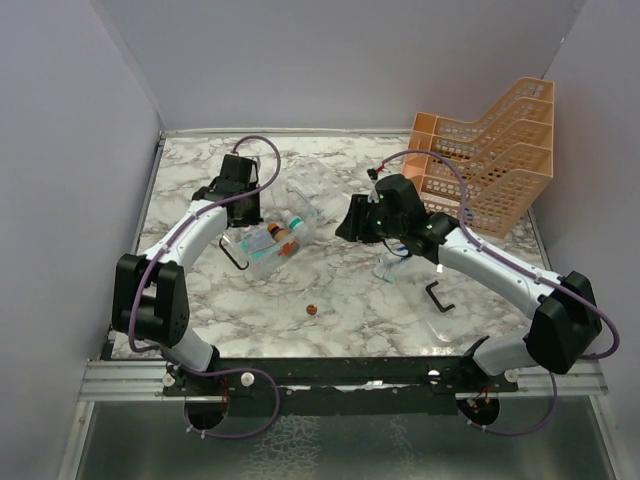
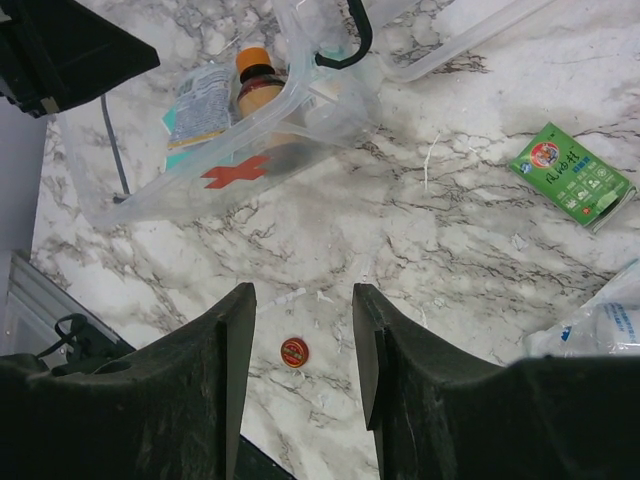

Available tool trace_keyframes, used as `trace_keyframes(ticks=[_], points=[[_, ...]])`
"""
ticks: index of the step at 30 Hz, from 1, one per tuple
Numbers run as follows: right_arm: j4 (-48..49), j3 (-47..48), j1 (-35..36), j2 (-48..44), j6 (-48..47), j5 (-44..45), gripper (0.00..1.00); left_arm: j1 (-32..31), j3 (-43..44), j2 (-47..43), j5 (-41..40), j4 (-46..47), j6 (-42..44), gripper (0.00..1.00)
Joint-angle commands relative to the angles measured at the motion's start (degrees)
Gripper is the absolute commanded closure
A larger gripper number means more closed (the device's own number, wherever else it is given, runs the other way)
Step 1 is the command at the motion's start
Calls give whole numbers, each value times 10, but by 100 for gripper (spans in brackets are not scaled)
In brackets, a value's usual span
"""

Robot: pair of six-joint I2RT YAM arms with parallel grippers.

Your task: Organize the medicine kit

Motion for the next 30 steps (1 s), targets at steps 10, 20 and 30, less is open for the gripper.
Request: trace_keyframes(ticks=[10,20,30], points=[[16,4,3,19,9,-3,57,-25,-51,49,-25,31,-17,94],[7,4,3,25,7,5,58,-64,-90,26,-56,3,-68,96],[-4,7,3,23,1,24,59,-68,-87,-15,-58,-5,-64,93]])
